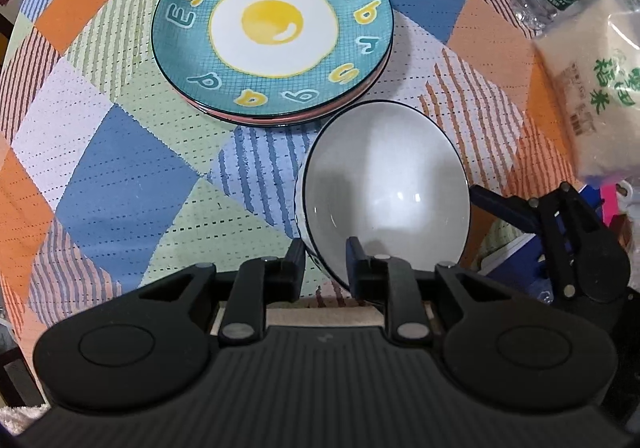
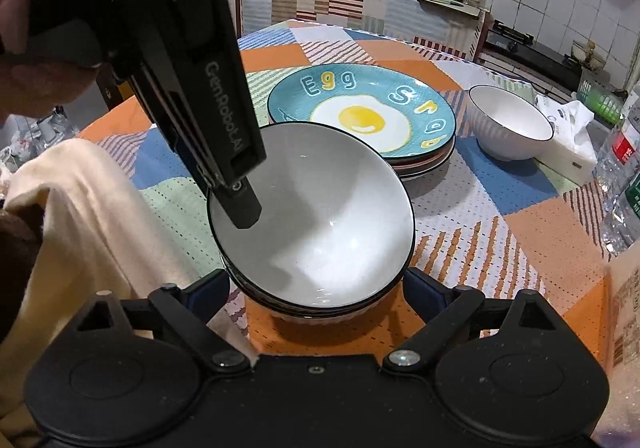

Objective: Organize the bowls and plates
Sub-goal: 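Carry the second bowl into the first bowl and open both grippers, then move both grippers to the third white bowl by the tissue box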

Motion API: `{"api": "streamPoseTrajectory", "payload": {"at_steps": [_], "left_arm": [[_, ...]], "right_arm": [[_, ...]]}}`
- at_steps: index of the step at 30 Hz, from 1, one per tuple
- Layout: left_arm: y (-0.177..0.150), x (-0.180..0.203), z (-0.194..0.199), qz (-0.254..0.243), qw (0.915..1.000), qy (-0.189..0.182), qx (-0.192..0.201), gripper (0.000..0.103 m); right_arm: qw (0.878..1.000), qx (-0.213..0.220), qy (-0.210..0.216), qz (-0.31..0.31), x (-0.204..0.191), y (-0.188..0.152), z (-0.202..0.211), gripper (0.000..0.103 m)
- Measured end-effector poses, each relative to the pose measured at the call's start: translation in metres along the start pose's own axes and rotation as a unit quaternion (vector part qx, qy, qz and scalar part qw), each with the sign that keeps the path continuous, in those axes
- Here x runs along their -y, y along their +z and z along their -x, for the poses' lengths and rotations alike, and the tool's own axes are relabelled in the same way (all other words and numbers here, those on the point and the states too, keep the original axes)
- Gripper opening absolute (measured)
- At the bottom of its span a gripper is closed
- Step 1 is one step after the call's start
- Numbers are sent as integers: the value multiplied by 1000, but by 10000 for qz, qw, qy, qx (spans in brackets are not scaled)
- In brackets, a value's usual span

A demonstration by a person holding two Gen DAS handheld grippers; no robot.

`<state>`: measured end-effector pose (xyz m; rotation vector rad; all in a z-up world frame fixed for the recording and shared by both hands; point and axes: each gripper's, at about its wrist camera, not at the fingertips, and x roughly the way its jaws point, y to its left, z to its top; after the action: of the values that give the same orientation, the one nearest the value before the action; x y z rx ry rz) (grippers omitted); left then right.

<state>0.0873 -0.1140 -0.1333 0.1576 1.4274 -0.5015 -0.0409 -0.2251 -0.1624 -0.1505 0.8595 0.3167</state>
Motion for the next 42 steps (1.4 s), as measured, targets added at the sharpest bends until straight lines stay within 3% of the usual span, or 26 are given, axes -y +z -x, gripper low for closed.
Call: {"api": "streamPoseTrajectory", "payload": {"at_steps": [3, 7, 12, 22, 30, 34, 38, 42], "left_arm": [[0, 3, 3, -160, 9998, 83, 38, 20], [1, 13, 11, -511, 9972, 481, 275, 21], [4, 17, 21, -642, 9958, 484, 431, 22], [19, 34, 32, -1116, 9894, 702, 607, 25], [38, 43, 43, -1207, 9866, 738, 813, 28], [55, 43, 49, -1122, 9857, 612, 1100, 31], [74, 41, 53, -994, 9792, 360, 1732, 35], [96, 33, 45, -703, 9710, 21, 2284, 41]], "right_arm": [[9999, 106, -4, 14, 2, -2, 6, 95], [9994, 257, 191, -138, 15, -1, 19, 95], [9975, 497, 384, -329, 30, -2, 33, 94], [9939, 958, -49, -549, 77, 15, 52, 94], [9868, 1381, 24, -840, 113, 45, 62, 95], [9853, 1301, -19, -1112, 133, 64, 55, 95], [9820, 1032, 59, -1583, 162, 80, 35, 95], [9672, 840, 164, -2390, 193, 90, 10, 90]]}}
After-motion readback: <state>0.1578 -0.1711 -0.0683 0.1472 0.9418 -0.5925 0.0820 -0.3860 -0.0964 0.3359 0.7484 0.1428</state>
